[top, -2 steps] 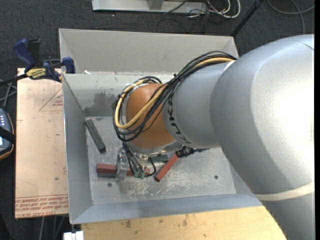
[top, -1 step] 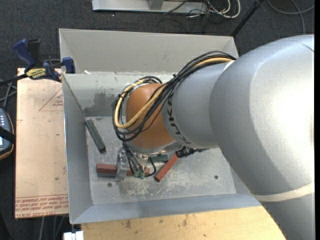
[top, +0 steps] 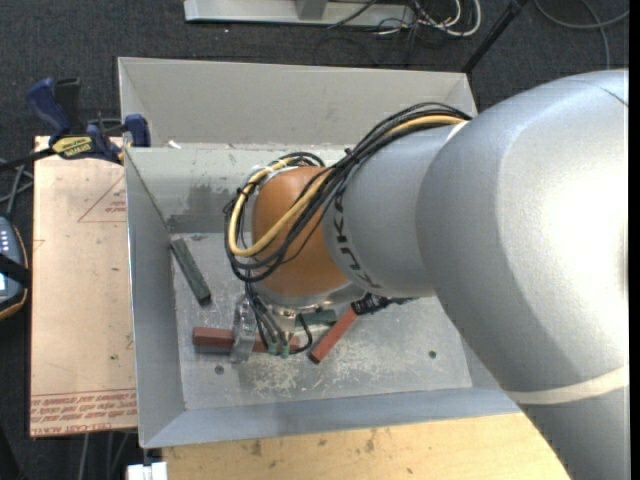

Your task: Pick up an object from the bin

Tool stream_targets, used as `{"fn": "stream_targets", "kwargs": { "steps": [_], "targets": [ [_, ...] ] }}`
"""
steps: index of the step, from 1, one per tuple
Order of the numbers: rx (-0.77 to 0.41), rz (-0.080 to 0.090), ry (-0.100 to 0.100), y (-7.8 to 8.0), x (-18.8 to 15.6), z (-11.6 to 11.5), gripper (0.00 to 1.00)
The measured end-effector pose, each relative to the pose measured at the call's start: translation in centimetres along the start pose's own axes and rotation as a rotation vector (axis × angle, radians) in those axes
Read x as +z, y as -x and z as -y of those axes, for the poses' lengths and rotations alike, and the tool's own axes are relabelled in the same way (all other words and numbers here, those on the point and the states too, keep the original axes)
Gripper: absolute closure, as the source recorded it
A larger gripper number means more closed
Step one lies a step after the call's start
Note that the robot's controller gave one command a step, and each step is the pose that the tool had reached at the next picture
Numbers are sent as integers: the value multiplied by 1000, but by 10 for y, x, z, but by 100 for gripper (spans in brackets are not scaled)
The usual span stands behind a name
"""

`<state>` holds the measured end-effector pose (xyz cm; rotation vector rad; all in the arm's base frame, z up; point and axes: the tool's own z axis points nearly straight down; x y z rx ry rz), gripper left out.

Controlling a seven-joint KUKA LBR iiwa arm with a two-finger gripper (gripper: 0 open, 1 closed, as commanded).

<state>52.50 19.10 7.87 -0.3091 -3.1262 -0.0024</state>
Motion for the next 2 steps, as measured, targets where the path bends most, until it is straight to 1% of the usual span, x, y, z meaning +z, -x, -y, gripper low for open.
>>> {"fn": "stream_targets", "kwargs": {
  "steps": [1,2],
  "targets": [
    [0,0,0,0,0,0,100],
    [-11,2,0,-1,-148,-8,100]
  ]
}}
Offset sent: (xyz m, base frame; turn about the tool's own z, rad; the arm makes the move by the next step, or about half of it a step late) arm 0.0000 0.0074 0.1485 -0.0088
